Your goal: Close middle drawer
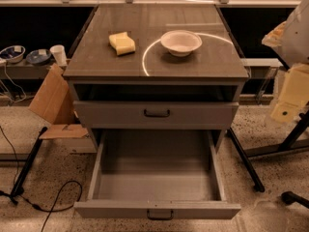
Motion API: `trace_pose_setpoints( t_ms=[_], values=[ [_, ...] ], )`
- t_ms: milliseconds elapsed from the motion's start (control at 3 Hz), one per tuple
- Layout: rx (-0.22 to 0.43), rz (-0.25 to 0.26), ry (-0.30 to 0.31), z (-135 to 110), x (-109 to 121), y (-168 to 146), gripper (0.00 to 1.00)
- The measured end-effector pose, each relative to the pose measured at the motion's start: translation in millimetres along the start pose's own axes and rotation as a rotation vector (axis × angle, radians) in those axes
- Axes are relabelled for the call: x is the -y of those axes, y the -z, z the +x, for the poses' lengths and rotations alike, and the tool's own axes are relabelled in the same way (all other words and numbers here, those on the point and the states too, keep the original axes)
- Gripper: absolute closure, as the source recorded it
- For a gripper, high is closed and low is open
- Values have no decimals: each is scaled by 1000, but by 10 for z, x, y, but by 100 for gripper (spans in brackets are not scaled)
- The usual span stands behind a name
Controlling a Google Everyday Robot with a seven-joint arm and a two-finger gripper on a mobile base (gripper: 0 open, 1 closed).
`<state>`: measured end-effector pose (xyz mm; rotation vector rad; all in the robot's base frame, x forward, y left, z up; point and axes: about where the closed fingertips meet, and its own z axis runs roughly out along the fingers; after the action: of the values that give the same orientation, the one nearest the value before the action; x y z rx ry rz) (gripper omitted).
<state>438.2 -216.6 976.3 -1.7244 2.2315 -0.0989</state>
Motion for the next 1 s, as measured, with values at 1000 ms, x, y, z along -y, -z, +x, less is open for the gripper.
trace_pose_setpoints(
  t_ms=[1000],
  values=[
    [68,-18,-129,459,-399,-700,0]
  ],
)
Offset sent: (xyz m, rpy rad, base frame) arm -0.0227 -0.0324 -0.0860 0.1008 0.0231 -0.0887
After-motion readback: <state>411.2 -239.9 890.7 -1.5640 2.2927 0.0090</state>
